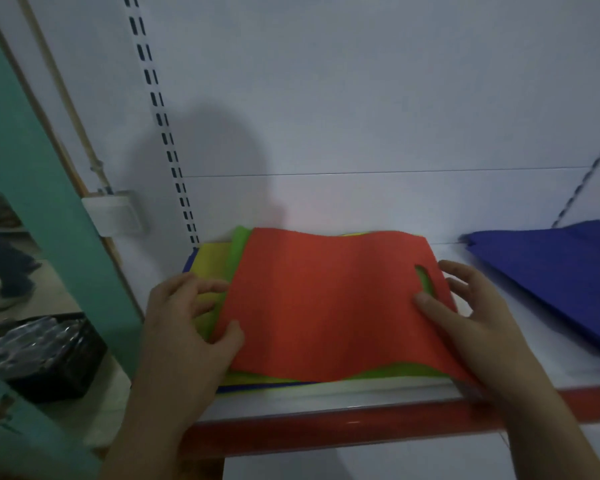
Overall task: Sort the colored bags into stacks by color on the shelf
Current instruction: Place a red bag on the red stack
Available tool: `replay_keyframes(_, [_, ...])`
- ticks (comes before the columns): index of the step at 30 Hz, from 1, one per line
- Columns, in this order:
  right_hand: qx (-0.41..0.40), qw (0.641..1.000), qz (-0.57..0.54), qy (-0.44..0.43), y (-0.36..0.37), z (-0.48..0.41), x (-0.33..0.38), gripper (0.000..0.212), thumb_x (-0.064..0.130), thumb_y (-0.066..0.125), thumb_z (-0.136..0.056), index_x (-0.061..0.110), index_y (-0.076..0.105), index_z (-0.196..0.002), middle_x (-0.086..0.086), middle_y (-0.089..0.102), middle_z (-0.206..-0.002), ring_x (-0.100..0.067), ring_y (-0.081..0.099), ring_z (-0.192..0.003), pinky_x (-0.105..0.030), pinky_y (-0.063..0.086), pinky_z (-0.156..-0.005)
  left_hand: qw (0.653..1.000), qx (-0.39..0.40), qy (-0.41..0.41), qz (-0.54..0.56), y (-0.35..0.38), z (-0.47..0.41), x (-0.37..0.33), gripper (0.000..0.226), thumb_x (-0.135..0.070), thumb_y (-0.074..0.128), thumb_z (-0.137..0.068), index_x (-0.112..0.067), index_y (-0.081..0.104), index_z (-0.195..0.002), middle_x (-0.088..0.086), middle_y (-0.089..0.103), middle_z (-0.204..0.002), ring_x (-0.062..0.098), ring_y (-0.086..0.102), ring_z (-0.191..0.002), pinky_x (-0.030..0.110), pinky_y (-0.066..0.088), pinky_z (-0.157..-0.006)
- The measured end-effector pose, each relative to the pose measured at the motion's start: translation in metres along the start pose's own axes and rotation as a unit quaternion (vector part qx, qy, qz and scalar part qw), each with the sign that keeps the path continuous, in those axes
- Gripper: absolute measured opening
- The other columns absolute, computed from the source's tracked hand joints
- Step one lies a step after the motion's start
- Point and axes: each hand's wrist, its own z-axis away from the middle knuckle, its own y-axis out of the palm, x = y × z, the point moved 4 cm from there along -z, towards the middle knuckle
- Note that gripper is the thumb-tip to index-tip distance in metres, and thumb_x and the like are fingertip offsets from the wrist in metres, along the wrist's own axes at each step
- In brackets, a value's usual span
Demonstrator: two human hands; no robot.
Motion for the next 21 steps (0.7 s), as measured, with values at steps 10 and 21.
replay_keyframes(10, [0.077, 0.996, 0.053, 0.008, 0.007, -0.003, 0.005, 0.046, 0.011, 0.088, -0.070, 0.031, 0.068, -0.107, 0.001, 0.076, -0.091, -0.017, 0.074, -0.072, -0.030, 0.059, -0.058, 0.994, 0.094, -0.057, 0.003, 0.004, -0.013, 0.014, 0.049, -0.018, 0.087, -0.069, -0.042, 0.063, -0.104, -0.018, 0.070, -0.103, 0.006, 0.068, -0.092, 0.044, 0.056, -0.083])
replay_keyframes(21, [-0.031, 0.998, -0.005, -0.057, -0.056, -0.009, 0.015, 0.017, 0.010, 0.075, -0.084, 0.025, 0.075, -0.094, 0.011, 0.076, -0.090, -0.008, 0.073, -0.078, -0.019, 0.055, -0.058, 0.997, 0.022, 0.050, 0.046, 0.032, -0.014, -0.029, 0.034, -0.011, 0.066, -0.089, -0.044, 0.068, -0.095, -0.029, 0.068, -0.092, -0.004, 0.064, -0.082, 0.013, 0.047, -0.068])
